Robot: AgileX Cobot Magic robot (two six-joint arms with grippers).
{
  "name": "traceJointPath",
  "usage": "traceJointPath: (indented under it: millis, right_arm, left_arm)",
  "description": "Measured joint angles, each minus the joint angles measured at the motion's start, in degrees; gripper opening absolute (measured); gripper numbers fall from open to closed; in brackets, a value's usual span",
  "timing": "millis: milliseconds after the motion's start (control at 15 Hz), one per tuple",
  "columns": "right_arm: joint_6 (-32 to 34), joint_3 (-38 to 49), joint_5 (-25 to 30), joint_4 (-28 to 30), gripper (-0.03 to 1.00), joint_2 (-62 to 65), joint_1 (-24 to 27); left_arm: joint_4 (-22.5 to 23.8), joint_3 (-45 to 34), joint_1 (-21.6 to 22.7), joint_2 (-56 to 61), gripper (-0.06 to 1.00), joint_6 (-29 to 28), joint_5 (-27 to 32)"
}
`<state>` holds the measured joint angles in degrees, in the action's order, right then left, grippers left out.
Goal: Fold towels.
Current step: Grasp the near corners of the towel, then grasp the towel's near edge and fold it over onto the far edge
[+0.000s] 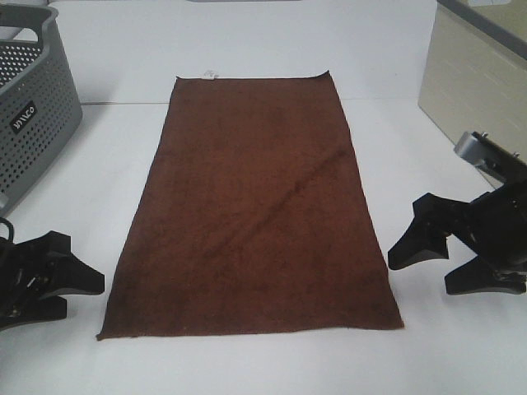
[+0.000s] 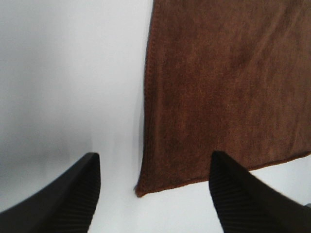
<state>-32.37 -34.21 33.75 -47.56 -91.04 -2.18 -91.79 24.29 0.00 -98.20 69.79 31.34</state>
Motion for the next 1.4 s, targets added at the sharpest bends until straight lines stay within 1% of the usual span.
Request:
traceJointPath:
  millis: [133, 267, 400, 467, 533, 667, 733, 800, 867, 933, 1000, 1067, 1133, 1267, 1400]
  right_arm:
    - [-5.79, -0.11, -1.20, -5.21, 0.77, -5.33, 0.00]
    - [-11.00, -1.20, -1.32, -9.74, 0.77, -9.91, 0.00]
    - [-13.41, -2.75, -0.11, -12.83, 0.76, -13.24, 0.00]
    - [-13.87, -3.55, 0.57, -13.41, 0.74, -14.21, -0.40]
    - [-14.04, -4.18, 0.74, -13.81, 0.73, -14.90, -1.55]
    - [-14.32, -5.73, 0.34, -14.27, 0.69, -16.10, -5.44]
    - [-13.87, -6.02, -0.63, -14.27, 0.65, -16.33, -6.88]
    - [-12.66, -6.02, -1.49, -14.15, 0.57, -16.56, -7.39]
    - [-10.37, -6.02, -2.64, -13.41, 0.46, -16.67, -7.56]
    - [-8.08, -6.02, -4.13, -12.26, 0.33, -16.73, -7.56]
    - [-5.84, -6.02, -5.33, -11.29, 0.20, -16.84, -7.56]
    - [-4.30, -6.02, -6.36, -10.54, 0.07, -16.90, -7.56]
    - [-3.61, -6.02, -6.36, -10.14, 0.00, -16.96, -7.56]
    - [-2.64, -6.02, -6.13, -9.85, 0.00, -16.90, -7.56]
    - [-1.03, -6.02, -5.21, -8.65, 0.00, -15.87, -7.56]
  left_arm:
    - [-5.21, 0.00, 0.00, -4.35, 0.62, 6.93, 2.75]
    - [-7.33, 0.34, 0.00, -7.28, 0.62, 11.97, 5.39]
    - [-7.73, 2.18, -0.06, -9.74, 0.58, 13.12, 7.28]
    - [-7.79, 3.15, -0.11, -10.94, 0.55, 13.29, 7.96]
    - [-7.91, 4.07, -0.92, -11.86, 0.52, 13.29, 8.54]
    - [-8.02, 5.90, -3.67, -13.12, 0.50, 13.29, 8.82]
    - [-8.02, 6.93, -4.70, -13.64, 0.50, 13.24, 8.65]
    - [-8.02, 7.73, -5.56, -13.87, 0.48, 13.01, 8.19]
    - [-8.02, 8.42, -6.13, -14.09, 0.41, 12.55, 7.22]
    - [-8.02, 8.71, -6.53, -14.15, 0.31, 12.38, 6.70]
    - [-7.96, 8.71, -6.53, -14.15, 0.15, 12.38, 6.59]
    - [-7.96, 8.71, -6.53, -14.15, 0.04, 12.38, 6.30]
    - [-7.96, 8.71, -6.53, -14.15, 0.00, 12.38, 6.19]
    - [-7.73, 8.71, -6.53, -13.98, 0.00, 11.75, 6.19]
    - [-4.58, 8.59, -6.53, -12.15, 0.00, 8.54, 6.25]
